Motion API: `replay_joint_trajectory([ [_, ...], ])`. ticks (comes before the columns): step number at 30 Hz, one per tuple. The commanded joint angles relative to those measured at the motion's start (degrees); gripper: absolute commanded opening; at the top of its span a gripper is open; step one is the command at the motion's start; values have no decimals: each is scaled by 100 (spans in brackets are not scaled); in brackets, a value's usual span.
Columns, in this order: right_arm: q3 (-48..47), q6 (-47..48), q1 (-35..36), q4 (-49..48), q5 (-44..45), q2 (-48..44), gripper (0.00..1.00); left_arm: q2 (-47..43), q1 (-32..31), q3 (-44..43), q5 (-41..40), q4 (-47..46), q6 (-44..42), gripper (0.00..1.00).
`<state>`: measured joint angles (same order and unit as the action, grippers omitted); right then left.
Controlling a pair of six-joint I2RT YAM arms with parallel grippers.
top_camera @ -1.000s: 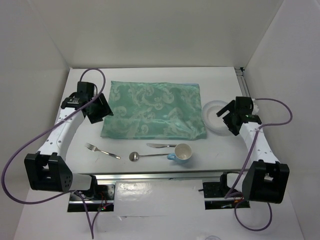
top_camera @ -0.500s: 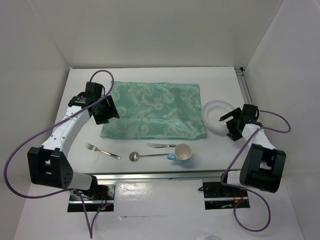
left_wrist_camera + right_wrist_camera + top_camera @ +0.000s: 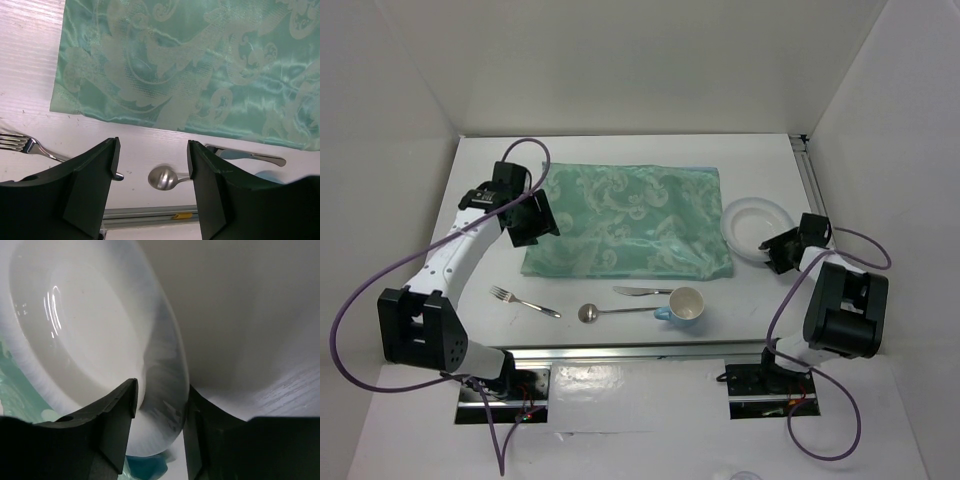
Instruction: Set the dinner table for one person
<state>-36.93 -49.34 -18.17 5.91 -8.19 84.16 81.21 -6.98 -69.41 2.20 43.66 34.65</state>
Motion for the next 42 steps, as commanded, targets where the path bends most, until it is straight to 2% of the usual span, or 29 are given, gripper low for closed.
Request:
replay_joint_trajectory([
  [1,133,-207,-20,-363,194,22,47,79,-31,-266,-35,2,-82,73],
  [3,133,-365,-20,-311,247,-101,36,79,-31,-266,-35,2,-82,73],
  [4,133,-366,-20,-310,299,-162,25,79,-31,-266,-35,2,-134,73],
  [6,133,-532,-20,-134,379,-434,14,79,-31,-266,17,2,-134,73],
  [7,72,-593,-20,-38,449,-549,4,79,-31,-266,18,2,-134,73],
  [8,72,-594,-72,76,502,-820,0,79,-31,-266,18,2,-134,73],
  [11,-139,-664,-72,147,572,-1225,0,79,-31,-336,158,2,-196,73],
  [13,-490,-324,-72,77,371,-1568,0,79,-31,-477,229,2,-257,73],
  [17,-1726,275,295,226,-49,-1640,0,79,-31,-836,360,55,-310,73],
  [23,-2784,759,1297,166,-1079,-639,0,79,-31,-1171,-174,485,-38,73],
  [27,-3381,759,2315,-56,-1904,335,0,-95,-31,-1172,-851,810,340,73],
  [30,-3979,759,2922,-107,-2055,1162,0,-376,-31,-1005,-1195,864,533,73],
  [34,-4558,680,3363,-354,-2380,2084,0,-623,22,-777,-1195,864,534,73],
  [42,-4912,487,3716,-503,-2513,2913,0,-677,83,-671,-1090,864,481,73],
])
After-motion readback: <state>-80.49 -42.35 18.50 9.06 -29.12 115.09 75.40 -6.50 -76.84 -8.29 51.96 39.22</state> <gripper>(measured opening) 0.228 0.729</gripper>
